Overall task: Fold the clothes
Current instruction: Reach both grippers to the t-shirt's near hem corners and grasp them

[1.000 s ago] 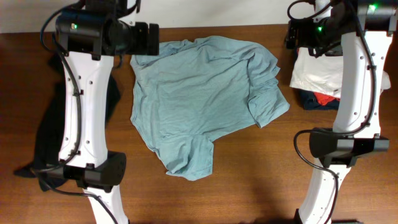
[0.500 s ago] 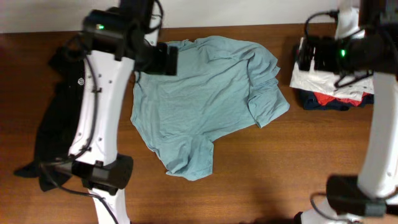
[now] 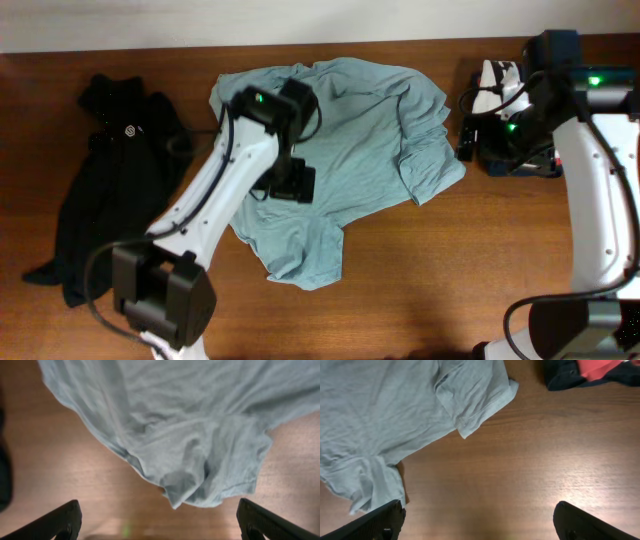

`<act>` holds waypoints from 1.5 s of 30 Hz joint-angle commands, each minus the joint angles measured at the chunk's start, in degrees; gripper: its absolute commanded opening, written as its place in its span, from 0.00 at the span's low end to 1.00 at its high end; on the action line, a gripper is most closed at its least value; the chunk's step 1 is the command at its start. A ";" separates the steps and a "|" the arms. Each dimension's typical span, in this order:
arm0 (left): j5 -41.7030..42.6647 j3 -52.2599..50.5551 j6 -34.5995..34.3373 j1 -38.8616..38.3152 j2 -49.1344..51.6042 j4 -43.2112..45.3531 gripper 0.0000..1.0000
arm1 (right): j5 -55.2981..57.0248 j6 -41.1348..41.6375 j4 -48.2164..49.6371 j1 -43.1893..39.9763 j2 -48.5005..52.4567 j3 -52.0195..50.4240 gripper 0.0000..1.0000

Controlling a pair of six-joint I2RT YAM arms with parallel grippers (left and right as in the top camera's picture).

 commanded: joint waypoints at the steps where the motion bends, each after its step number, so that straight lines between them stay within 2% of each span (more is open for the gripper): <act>1: 3.50 -9.18 -4.55 -1.62 -6.62 4.85 0.97 | 0.72 0.28 2.40 0.35 -0.28 -3.93 1.00; 8: 7.23 -27.17 -13.51 -4.44 -10.54 18.45 0.95 | -0.63 0.28 7.56 0.35 -0.24 -9.18 1.00; 11: 8.83 -32.57 -13.68 -4.85 -10.51 22.77 0.92 | -1.07 0.31 8.74 0.35 -0.24 -10.27 1.00; 18: 8.85 -38.58 -13.70 -4.85 -10.51 26.29 0.89 | -1.05 0.31 9.27 0.35 -0.20 -10.80 1.00; 19: 8.90 -39.21 -13.70 -4.85 -10.51 26.97 0.84 | -1.07 0.31 9.38 0.35 -0.20 -10.80 1.00; 23: 9.29 -42.66 -13.64 -4.85 -10.51 29.29 0.83 | -1.07 0.31 9.49 0.35 -0.20 -10.80 1.00; 28: 9.92 -46.51 -13.66 -4.85 -10.51 33.29 0.73 | -1.07 0.31 9.66 0.35 -0.20 -10.80 1.00; 29: 10.10 -46.60 -13.64 -4.85 -10.51 33.53 0.71 | -1.07 0.31 9.66 0.35 -0.20 -10.80 1.00; 33: 10.08 -46.60 -13.66 -4.85 -10.51 34.38 0.47 | -1.07 0.31 10.03 0.37 -0.20 -10.82 0.99; 37: 10.01 -46.60 -13.64 -4.85 -10.51 34.73 0.20 | -1.03 0.28 10.88 1.64 -0.20 -10.84 0.96; 39: 9.68 -46.58 -13.66 -4.85 -10.51 34.71 0.01 | -0.96 0.28 11.08 2.67 -0.17 -10.88 0.95; 45: 9.35 -46.47 -13.66 -3.74 -11.45 34.18 0.01 | -0.31 0.76 11.54 5.16 -0.11 -11.10 0.93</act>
